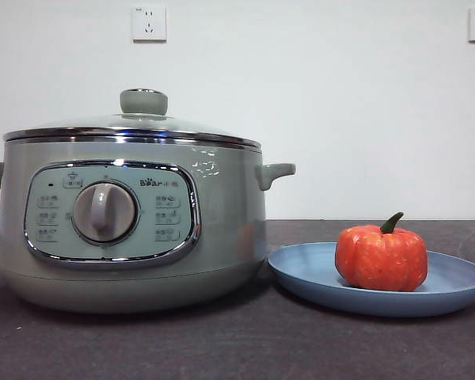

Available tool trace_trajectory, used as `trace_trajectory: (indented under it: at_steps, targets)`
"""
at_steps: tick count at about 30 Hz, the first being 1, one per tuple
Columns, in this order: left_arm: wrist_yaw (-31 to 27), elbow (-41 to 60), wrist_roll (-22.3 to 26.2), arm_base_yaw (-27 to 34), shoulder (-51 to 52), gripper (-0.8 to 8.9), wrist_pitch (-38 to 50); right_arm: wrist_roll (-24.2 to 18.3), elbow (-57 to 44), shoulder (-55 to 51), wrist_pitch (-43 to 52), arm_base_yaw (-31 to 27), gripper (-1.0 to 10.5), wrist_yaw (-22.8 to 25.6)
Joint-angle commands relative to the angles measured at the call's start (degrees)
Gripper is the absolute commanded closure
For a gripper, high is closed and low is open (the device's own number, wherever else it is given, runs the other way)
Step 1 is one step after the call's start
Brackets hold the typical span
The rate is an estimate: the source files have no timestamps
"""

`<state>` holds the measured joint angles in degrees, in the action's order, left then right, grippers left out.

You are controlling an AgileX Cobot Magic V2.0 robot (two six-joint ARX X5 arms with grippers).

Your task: Take the pumpkin out from the steamer,put the pumpkin in the blue plate,close the lid

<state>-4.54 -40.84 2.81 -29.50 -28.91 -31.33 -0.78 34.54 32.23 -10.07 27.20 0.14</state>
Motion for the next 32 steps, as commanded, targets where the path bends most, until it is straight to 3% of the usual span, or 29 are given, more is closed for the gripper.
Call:
trace_trajectory:
  at_steps: [1, 4, 18, 25, 32]
  targets:
    - [0.1, 0.2, -2.7, -0.1, -0.1, 8.17, -0.1, 1.7, -0.4, 0.1, 0.5, -0.1, 9.6, 2.4]
    - [0.1, 0.2, -2.7, -0.1, -0.7, 8.17, -0.9, 1.7, -0.4, 0.1, 0.6, -0.1, 9.6, 4.8]
    - [-0.1, 0.2, -1.4, 0.0, 0.2, 8.17, -2.2, 1.7, -0.4, 0.3, 0.6, -0.2, 9.6, 4.7]
    - [0.4, 2.3, 0.7, 10.3, 12.0, 8.17, -2.1, 1.7, -0.4, 0.3, 0.5, -0.2, 9.6, 4.7]
    - [0.3, 15.3, 0.9, 24.1, 21.4, 8.17, 7.9, 1.7, -0.4, 0.3, 0.5, -0.2, 9.6, 4.7]
